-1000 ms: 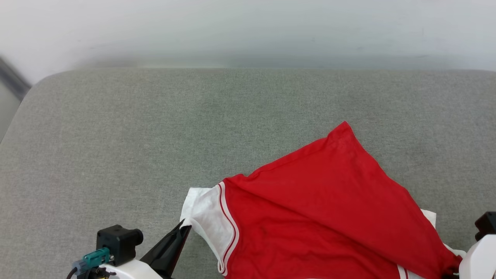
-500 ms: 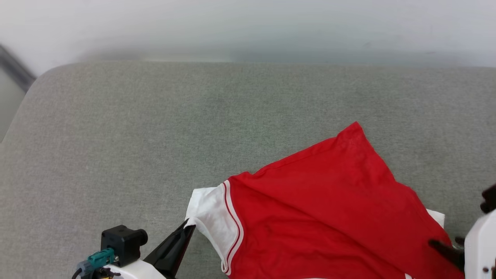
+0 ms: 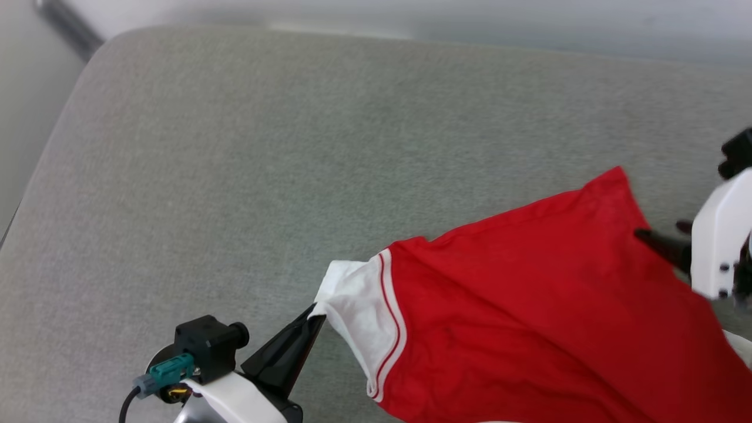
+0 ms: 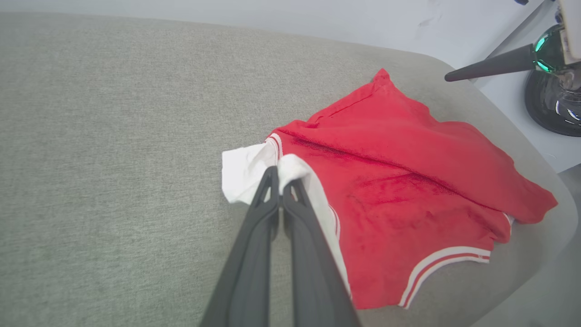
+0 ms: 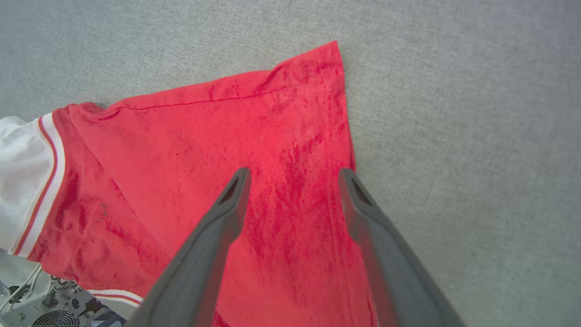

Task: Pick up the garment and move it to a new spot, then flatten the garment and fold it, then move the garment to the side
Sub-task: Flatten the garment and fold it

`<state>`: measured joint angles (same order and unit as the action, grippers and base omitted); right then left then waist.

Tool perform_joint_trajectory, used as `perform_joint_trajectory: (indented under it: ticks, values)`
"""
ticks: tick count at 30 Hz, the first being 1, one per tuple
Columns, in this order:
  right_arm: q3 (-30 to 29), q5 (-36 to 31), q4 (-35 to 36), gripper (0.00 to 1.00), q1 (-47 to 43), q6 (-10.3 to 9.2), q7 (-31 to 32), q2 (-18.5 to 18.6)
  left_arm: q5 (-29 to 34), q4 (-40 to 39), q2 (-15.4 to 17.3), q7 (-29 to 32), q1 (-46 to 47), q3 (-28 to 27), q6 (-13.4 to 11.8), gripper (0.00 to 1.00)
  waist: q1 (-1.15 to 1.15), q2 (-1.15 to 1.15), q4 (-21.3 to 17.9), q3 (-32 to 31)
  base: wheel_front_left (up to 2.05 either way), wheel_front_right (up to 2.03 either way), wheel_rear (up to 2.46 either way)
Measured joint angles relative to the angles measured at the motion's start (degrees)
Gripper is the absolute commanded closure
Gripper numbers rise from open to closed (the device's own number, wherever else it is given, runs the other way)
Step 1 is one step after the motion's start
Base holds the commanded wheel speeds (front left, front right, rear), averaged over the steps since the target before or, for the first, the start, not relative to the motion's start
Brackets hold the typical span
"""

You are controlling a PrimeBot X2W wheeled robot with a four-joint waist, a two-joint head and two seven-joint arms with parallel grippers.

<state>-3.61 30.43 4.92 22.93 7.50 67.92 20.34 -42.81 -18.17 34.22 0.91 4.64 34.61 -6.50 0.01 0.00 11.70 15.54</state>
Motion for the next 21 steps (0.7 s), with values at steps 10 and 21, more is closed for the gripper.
perform_joint_trajectory:
  ticks: [10,21]
  values:
    - [4.48,-6.26,-12.85,0.00,11.68,0.00,-0.42,3.02,0.90,1.26,-2.87,-0.59,3.67,2.27,2.45,1.00,0.00,0.00,6.53,6.39,0.00,0.00,0.00]
    - [6.28,-7.81,-19.33,0.55,13.07,0.00,-0.81,5.70,1.20,3.26,-4.34,-1.18,5.01,3.38,3.26,1.00,-0.01,0.00,11.23,9.68,0.00,0.00,0.00]
